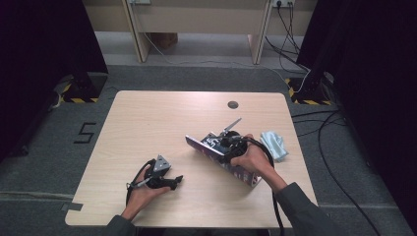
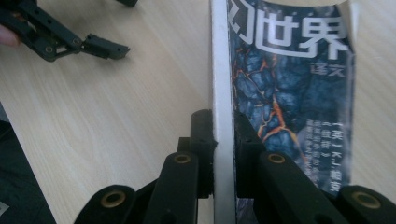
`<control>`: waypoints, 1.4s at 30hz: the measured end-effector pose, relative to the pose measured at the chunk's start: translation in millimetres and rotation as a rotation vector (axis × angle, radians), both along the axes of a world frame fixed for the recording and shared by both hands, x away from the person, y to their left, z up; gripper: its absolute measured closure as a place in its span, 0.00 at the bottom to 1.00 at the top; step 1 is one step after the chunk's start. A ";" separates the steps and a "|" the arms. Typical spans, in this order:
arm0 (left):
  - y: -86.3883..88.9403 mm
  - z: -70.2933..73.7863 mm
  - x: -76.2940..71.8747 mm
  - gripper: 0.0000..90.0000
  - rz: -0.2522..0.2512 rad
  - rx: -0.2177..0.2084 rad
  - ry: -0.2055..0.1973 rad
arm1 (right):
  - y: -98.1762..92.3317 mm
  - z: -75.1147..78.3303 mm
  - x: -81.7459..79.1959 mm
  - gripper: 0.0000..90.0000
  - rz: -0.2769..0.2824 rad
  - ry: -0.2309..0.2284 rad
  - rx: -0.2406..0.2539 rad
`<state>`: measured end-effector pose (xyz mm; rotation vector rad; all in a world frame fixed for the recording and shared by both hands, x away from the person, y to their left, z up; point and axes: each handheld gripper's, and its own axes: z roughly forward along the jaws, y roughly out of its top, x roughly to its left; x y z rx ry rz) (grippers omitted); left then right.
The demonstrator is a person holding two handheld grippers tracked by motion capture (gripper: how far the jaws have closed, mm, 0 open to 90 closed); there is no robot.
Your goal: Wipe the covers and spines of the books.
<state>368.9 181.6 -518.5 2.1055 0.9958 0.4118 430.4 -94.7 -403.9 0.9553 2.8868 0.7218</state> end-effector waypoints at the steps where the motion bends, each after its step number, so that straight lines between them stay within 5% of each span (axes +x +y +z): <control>1: 0.2 0.0 -0.1 0.35 0.000 0.002 0.000 | 1.0 -2.4 0.0 0.92 0.007 -0.001 0.001; 17: 0.3 0.2 -0.4 0.35 0.000 0.003 0.001 | 20.9 -33.4 -8.2 0.82 0.022 0.051 0.031; 23: 0.1 0.3 -0.5 0.35 0.002 0.003 0.002 | 23.0 -35.3 -12.6 0.75 0.018 0.114 0.076; 28: 0.3 0.4 -0.7 0.35 0.001 0.004 0.003 | 32.8 -47.4 -19.3 0.72 0.061 0.132 0.042; 30: 0.2 0.3 -0.9 0.35 0.001 0.002 0.003 | 35.1 -51.5 -20.8 0.71 0.058 0.154 0.080; 33: 0.7 0.4 -0.8 0.35 -0.001 0.001 0.004 | 33.3 -50.5 -20.7 0.71 0.064 0.136 0.089; 42: -0.3 0.9 -1.6 0.35 -0.004 0.002 0.010 | -5.4 -50.3 -6.9 0.60 -0.072 0.068 0.143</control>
